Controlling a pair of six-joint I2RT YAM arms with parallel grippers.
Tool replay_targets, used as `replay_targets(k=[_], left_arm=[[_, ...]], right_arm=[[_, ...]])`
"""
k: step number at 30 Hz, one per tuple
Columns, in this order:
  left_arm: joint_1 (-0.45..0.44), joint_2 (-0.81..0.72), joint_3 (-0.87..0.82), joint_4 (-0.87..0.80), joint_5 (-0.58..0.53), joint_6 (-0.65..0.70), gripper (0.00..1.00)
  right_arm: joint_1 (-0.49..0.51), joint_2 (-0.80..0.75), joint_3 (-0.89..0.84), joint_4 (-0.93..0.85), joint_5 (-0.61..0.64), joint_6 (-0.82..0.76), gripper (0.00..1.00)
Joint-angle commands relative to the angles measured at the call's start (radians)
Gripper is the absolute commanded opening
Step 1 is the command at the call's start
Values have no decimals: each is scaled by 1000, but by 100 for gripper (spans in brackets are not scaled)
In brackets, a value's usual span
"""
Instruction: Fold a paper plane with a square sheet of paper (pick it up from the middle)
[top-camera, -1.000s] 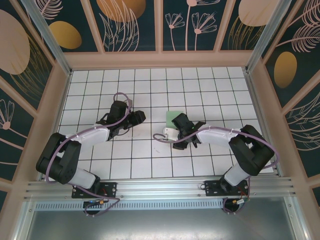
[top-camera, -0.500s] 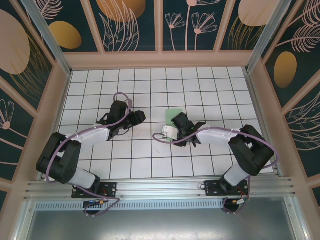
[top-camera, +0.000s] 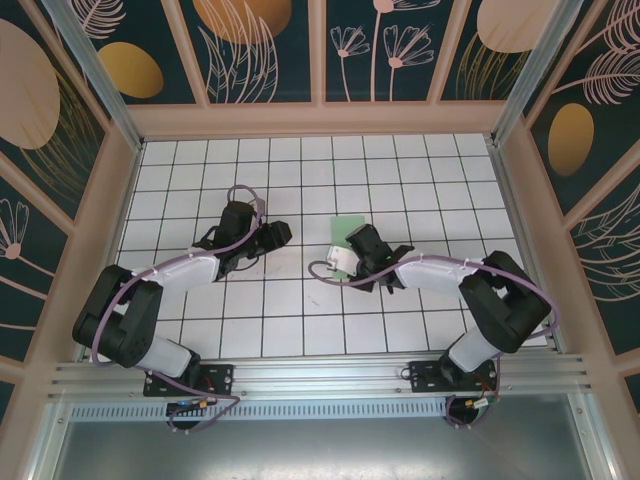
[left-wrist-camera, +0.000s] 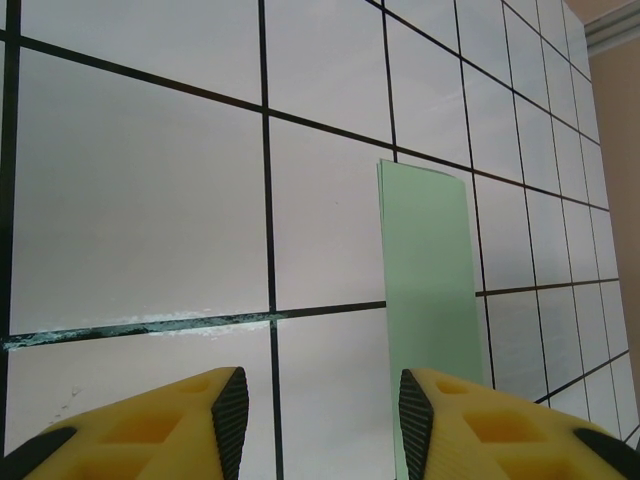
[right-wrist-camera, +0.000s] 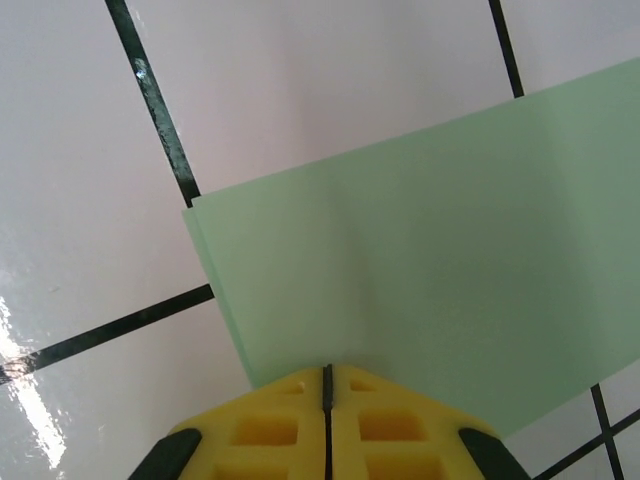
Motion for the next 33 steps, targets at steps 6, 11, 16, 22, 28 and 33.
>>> replay_targets(k=[6,11,16,22,28,33], left_arm=[[2,15,17,22,17,17,47],[2,9,4,37,14,15,47],[2,18,-1,51,15,16,47],[2,16,2,46,17,19,48],[2,10,-2,40,19,21,47],[2,6,-10,43,19,17,47]], right_arm=[[-70,-43,50,-109,-135,-49,37],[-192,32,225,-117,-212,293,47],[-296,284,486,-312,-139,724,39],[-330,365,504,-256,-278,987,42],[-328,381,487,-248,-257,1056,45],[-315,375,453,-270,-258,1056,45]])
